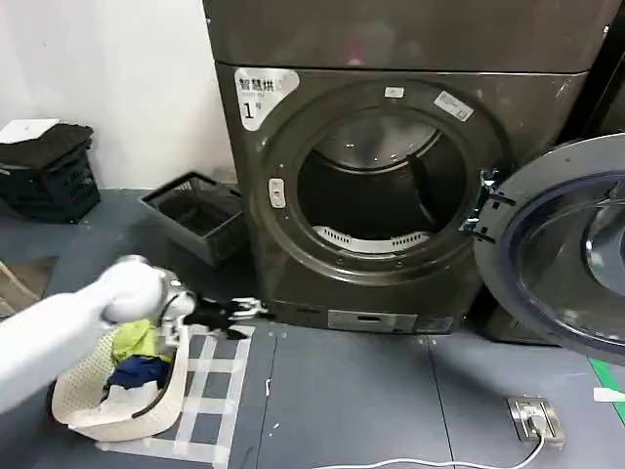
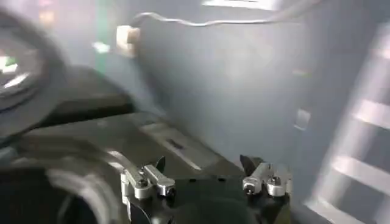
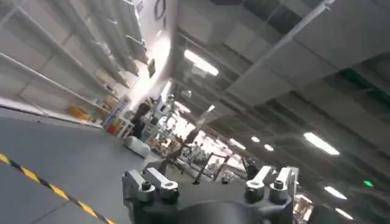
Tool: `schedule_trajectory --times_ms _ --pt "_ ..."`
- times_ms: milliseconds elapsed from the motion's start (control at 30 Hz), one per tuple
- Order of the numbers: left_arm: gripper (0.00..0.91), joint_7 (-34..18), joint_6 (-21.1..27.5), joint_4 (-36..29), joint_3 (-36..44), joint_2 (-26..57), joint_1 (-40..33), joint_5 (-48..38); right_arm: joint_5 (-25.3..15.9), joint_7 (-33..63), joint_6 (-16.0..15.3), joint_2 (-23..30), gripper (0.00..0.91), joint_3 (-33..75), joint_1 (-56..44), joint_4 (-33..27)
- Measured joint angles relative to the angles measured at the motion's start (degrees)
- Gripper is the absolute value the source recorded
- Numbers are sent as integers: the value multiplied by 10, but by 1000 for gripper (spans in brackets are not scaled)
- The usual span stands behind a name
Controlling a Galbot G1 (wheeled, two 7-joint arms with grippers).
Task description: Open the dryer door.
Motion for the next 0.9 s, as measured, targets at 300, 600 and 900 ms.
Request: schedule_trajectory --times_ms 300,600,900 --pt "907 63 -42 -6 -47 56 3 123 7 -3 9 0 907 -5 0 -17" --pt "907 93 -41 2 -52 93 2 213 36 -2 18 0 907 -7 3 -28" --pt "907 93 -41 -7 -55 110 12 213 49 -15 35 0 907 -9 3 -30"
